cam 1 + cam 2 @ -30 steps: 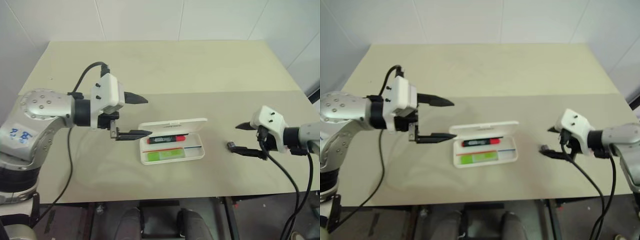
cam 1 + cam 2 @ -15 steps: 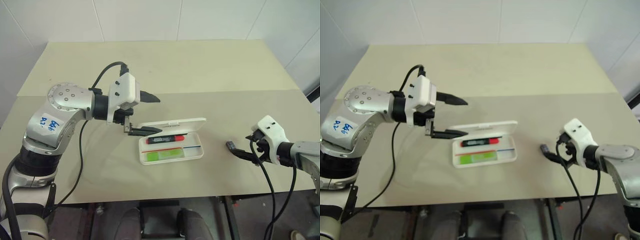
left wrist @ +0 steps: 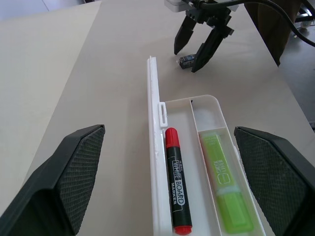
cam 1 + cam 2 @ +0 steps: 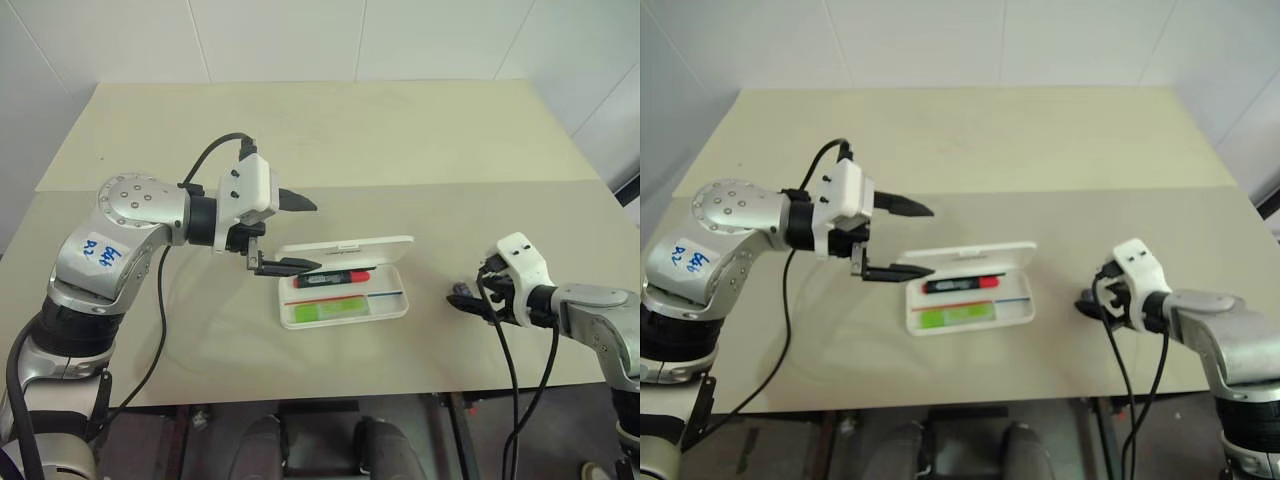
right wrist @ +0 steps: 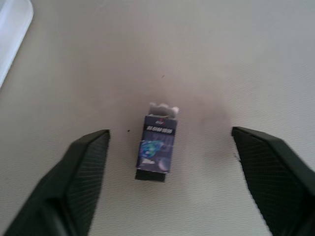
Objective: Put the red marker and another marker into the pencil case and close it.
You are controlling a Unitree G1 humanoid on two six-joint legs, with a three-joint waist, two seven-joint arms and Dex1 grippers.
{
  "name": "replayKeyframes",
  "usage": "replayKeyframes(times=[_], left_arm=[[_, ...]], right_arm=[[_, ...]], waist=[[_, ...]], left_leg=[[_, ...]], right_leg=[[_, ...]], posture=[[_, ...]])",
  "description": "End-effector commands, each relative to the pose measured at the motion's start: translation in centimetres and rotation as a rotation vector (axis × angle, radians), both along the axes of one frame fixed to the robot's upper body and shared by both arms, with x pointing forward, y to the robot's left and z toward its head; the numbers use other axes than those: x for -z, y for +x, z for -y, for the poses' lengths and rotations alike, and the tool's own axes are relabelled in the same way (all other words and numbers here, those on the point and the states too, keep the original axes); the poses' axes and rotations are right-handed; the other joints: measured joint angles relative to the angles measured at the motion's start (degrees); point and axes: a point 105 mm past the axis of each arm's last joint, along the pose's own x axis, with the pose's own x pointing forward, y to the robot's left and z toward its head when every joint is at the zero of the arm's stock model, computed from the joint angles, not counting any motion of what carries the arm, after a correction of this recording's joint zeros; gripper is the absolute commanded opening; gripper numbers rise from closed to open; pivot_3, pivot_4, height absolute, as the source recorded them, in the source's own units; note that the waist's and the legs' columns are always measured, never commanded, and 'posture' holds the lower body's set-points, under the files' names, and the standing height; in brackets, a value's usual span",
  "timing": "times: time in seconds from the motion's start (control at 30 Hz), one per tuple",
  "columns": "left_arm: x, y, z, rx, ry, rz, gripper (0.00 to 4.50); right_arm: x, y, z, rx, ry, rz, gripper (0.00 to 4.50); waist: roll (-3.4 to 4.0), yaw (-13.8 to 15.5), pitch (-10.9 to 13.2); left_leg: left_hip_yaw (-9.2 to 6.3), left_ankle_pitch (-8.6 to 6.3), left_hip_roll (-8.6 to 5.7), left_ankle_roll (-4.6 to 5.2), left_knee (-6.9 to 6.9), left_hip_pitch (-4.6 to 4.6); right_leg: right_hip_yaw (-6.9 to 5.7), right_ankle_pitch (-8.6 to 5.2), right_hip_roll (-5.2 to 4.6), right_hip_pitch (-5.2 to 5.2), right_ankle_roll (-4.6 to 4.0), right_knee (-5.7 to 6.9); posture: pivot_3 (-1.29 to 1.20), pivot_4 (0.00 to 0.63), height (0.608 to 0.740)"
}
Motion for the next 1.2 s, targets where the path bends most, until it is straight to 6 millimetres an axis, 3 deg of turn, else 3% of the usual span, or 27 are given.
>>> replayKeyframes(times=[0.03, 0.23, 0.33, 0.47, 0.67, 0.9, 1.2], left_arm=[[-1.1, -0.4, -0.2, -0.012, -0.003, 0.064, 4.50], [-1.4, -0.4, -0.5, -0.030, -0.006, 0.073, 4.50], [-1.4, -0.3, -0.6, -0.037, -0.006, 0.073, 4.50], [-1.5, -0.1, -1.0, -0.053, 0.002, 0.078, 4.50], [-1.3, -0.2, -1.3, -0.069, 0.002, 0.073, 4.50], [-1.5, -0.6, -1.8, -0.110, 0.013, 0.081, 4.50], [-1.4, -1.4, -2.8, -0.175, 0.018, 0.078, 4.50]], right_arm=[[-0.7, 0.3, -0.1, -0.010, -0.017, 0.020, 2.51], [-1.4, 0.4, -0.7, -0.063, -0.044, 0.035, 0.40], [-2.8, 0.0, -1.5, -0.177, -0.072, 0.085, 0.37], [-4.7, -2.1, -3.7, -0.391, -0.048, 0.111, 0.37], [-4.0, -4.2, -7.2, -0.636, -0.050, 0.057, 0.37], [-3.5, -1.1, -9.9, -0.723, -0.099, 0.233, 0.37], [-3.2, -1.0, -10.9, -0.846, -0.121, 0.232, 0.37]], waist=[[0.00, 0.0, 0.0], [0.00, 0.0, 0.0], [0.00, 0.0, 0.0], [0.00, 0.0, 0.0], [-0.01, -0.1, 0.0], [-0.02, -0.2, 0.0], [-0.02, -0.1, 0.0]], left_leg=[[0.00, 0.00, 0.00, 0.00, 0.00, 0.00], [0.00, 0.00, 0.00, 0.00, -0.01, 0.00], [0.00, -0.01, 0.00, 0.01, 0.01, 0.00], [0.00, -0.03, 0.00, 0.03, -0.04, -0.01], [-0.01, -0.04, 0.02, 0.05, 0.04, 0.00], [0.00, -0.06, 0.03, 0.05, 0.06, 0.00], [-0.01, -0.08, 0.04, 0.06, 0.16, -0.04]], right_leg=[[0.00, 0.00, 0.00, 0.00, 0.00, 0.00], [0.00, 0.00, 0.00, 0.00, 0.00, -0.01], [0.00, 0.00, 0.00, 0.00, 0.00, 0.00], [0.00, 0.00, 0.01, 0.00, 0.00, -0.07], [0.00, 0.00, 0.01, 0.02, 0.00, -0.03], [0.02, 0.00, 0.01, 0.00, 0.00, -0.01], [0.01, 0.00, 0.01, -0.01, 0.01, 0.20]], posture=[[0.00, 0.150, 0.740], [0.00, 0.150, 0.740], [0.00, 0.150, 0.740], [0.00, 0.150, 0.740], [0.00, 0.150, 0.740], [0.00, 0.150, 0.740], [0.00, 0.150, 0.740]])
